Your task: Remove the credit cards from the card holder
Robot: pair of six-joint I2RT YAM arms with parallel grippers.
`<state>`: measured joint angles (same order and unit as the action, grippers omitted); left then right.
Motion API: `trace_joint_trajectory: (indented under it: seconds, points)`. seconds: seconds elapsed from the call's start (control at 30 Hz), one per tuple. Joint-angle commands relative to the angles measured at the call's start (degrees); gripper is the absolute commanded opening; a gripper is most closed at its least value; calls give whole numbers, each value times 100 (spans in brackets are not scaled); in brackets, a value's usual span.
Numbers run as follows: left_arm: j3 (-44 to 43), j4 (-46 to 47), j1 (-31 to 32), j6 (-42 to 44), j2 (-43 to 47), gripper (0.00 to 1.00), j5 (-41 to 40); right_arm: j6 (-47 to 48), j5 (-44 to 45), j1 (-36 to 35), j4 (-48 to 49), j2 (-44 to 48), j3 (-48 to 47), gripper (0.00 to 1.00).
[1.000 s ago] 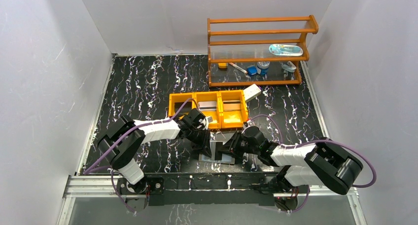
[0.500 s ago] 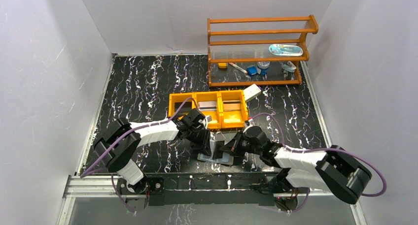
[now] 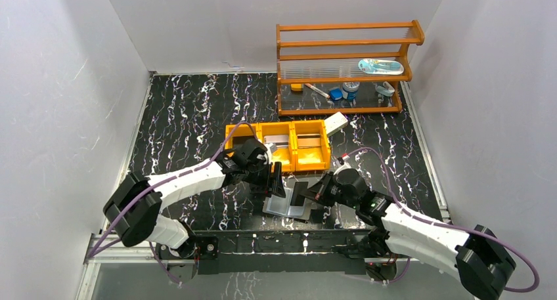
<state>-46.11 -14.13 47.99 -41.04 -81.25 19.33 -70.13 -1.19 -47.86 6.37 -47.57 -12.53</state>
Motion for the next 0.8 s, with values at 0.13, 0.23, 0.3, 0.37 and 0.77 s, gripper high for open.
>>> trace_joint_trajectory:
  seconds: [0.13,0.23,0.3,0.37,0.77]
  points:
    - [403,714,-1174,-374,1008,64,1228,299,-143,4,774,489,-249,0]
    - [683,1124,-1577,-547,1302,66,1659,320,-416,4,1453,454,-130,0]
    - [831,1423,-1610,-667,1363,66,1950,292,-584,4,1929,366,-65,0]
    - [1003,1883,-1613,-970,1344,66,2299,268,-737,4,2345,241,-32,0]
    - [1553,3872,-1610,-1849,1309,42,3046,6,-1131,4,3557,-321,-20,0]
